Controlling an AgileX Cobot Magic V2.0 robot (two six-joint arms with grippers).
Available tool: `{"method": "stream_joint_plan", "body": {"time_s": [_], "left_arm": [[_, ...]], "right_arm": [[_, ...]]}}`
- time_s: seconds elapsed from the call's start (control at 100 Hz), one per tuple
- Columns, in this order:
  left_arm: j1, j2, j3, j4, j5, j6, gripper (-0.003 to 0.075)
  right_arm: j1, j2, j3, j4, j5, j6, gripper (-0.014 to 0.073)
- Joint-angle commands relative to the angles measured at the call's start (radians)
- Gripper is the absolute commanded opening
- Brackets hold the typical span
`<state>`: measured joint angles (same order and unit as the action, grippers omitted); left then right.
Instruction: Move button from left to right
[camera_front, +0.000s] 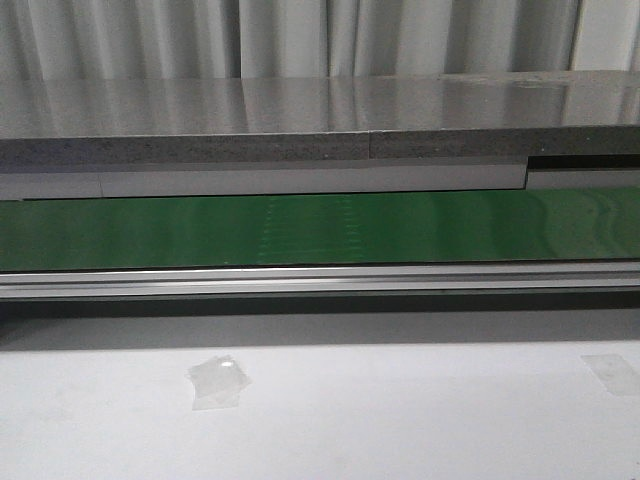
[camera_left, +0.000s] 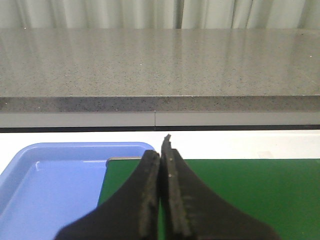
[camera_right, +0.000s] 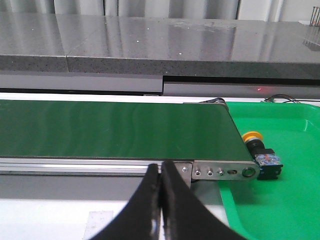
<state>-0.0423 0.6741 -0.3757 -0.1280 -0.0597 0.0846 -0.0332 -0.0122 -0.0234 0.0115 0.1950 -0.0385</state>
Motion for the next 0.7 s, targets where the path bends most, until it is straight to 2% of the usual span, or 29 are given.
{"method": "stream_joint_plan", "body": {"time_s": [0.0, 0.22, 0.69], "left_arm": [[-0.009, 0.004, -0.029, -0.009, -0.082, -0.003, -0.002], [-0.009, 0.004, -0.029, -0.009, -0.082, -0.003, -0.002], [-0.009, 0.004, -0.029, -0.009, -0.082, -0.003, -0.002]], "right_arm": [[0.002, -0.017, -0.014, -0.012, -0.103, -0.002, -0.0066], [0.002, -0.017, 0.035, -0.012, -0.164, 0.003, -0.0066], [0.002, -0.017, 0.036, -0.012, -0.156, 0.005, -0.0066]]}}
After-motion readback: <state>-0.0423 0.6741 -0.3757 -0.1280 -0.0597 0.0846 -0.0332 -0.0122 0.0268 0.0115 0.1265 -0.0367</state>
